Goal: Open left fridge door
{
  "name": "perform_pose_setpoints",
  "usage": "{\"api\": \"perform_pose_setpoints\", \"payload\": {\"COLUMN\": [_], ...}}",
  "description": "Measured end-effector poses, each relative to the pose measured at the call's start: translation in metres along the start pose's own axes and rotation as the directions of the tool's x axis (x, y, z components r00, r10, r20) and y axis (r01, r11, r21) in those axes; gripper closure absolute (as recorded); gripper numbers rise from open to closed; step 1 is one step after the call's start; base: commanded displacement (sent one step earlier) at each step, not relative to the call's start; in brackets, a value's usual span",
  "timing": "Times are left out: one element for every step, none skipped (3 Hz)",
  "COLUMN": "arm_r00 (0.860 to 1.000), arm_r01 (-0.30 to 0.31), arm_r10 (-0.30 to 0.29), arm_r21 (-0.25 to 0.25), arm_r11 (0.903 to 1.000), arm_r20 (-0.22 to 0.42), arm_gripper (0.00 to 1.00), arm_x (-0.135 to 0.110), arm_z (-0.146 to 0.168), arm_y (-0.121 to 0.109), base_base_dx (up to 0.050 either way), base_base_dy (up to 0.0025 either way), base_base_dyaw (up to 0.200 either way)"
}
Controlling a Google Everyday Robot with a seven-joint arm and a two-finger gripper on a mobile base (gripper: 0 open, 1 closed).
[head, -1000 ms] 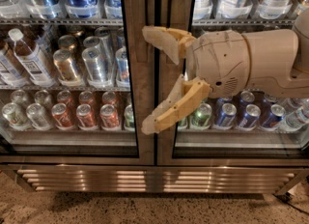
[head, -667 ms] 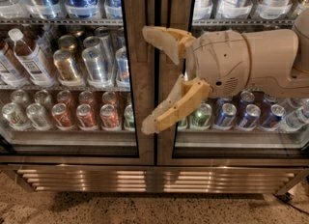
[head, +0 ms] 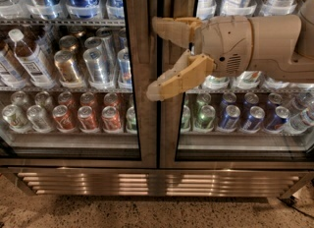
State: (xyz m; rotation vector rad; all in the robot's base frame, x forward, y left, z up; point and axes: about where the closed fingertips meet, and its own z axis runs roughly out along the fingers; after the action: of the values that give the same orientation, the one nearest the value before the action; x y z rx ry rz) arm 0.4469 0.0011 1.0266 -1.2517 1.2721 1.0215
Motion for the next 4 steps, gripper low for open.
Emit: {"api": "perform_pose_setpoints", "payload": {"arm_r00": [1.000,1.000,1.000,1.000], "arm_r01": [0.000,0.000,0.000,0.000], "arm_r10": [0.000,0.000,0.000,0.000], "arm_r21": [0.000,0.000,0.000,0.000], "arm_r11": [1.0000,1.0000,1.0000,1.0000], "arm_r20": [0.000,0.000,0.000,0.000], "arm_gripper": [0.00,0.00,0.19,0.42], "arm_x": [0.0000,0.0000,0.0000,0.0000], "arm_z": [0.0000,0.0000,0.0000,0.0001], "arm_y": [0.0000,0.0000,0.0000,0.0000], "base_base_dx": [0.000,0.000,0.000,0.000], "base_base_dy": [0.00000,0.00000,0.00000,0.00000], "base_base_dyaw": [0.194,0.000,0.000,0.000]}}
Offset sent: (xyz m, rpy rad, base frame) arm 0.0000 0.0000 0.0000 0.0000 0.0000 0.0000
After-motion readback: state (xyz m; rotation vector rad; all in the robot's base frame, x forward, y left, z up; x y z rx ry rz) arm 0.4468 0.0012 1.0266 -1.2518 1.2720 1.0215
